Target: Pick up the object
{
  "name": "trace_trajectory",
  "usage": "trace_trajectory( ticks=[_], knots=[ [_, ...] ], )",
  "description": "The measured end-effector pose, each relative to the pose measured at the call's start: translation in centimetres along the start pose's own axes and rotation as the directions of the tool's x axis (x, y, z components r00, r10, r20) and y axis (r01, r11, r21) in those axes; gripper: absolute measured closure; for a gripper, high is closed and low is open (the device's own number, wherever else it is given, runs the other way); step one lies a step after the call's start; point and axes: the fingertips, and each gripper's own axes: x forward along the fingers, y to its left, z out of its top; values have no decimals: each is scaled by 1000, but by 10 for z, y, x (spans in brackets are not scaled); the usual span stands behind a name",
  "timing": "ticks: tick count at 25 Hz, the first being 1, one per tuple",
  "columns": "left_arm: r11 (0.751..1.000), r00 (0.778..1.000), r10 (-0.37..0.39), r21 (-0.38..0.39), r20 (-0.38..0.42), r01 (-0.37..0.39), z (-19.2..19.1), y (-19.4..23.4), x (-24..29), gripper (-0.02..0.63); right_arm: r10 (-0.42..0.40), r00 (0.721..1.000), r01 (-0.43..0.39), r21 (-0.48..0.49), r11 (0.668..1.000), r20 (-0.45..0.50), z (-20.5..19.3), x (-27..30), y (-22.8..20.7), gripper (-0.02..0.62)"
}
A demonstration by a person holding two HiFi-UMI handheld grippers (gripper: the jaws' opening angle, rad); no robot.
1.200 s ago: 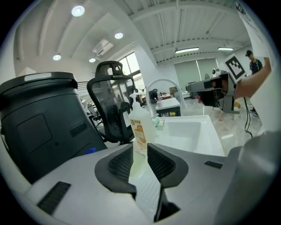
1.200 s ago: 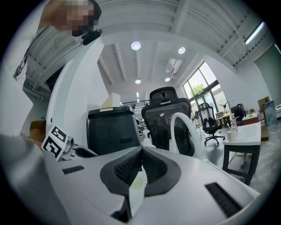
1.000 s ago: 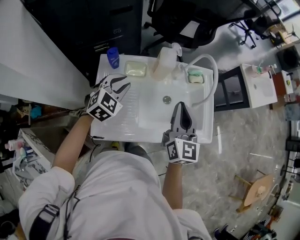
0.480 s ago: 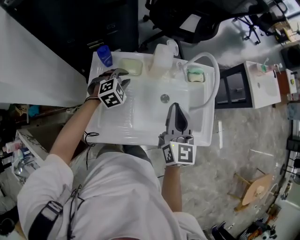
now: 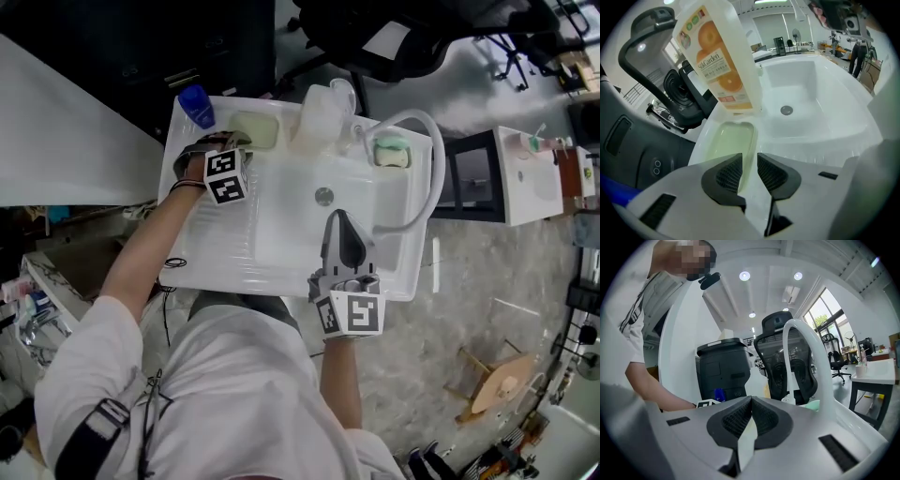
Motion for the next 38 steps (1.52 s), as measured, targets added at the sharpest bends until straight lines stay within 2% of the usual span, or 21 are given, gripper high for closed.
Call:
trace_trajectory(
  ticks=[5, 9, 12, 17, 22, 28, 38],
  knots=[
    [999, 999, 53, 13, 0, -53, 1, 8, 8, 511, 10, 1000, -10, 3, 1000, -29, -9, 2, -3, 589],
    [999, 999, 42, 3, -8, -42, 1, 5, 10, 526, 11, 999, -11, 1, 1000, -40, -12, 0, -7, 589],
    [999, 999, 35, -5, 14, -35, 8, 1, 1, 543, 14, 999, -14, 2, 1000, -40, -9, -1, -8, 590],
    [993, 995, 58, -105, 85, -49, 23, 6, -23, 549, 14, 999, -14, 3, 1000, -36, -4, -4, -4, 591],
    [973, 980, 112, -220, 164, -74, 34, 16, -58, 549, 26, 999, -26, -6, 1000, -22, 2, -7, 4, 591],
    [948, 946, 187, -301, 266, -102, 53, 14, -115, 549, 35, 999, -34, -13, 999, 4, 12, -16, 17, 591],
    [877, 838, 353, -460, 417, -140, 68, 12, -218, 549, 26, 998, -24, -30, 999, 61, 35, -35, 33, 591]
  ],
)
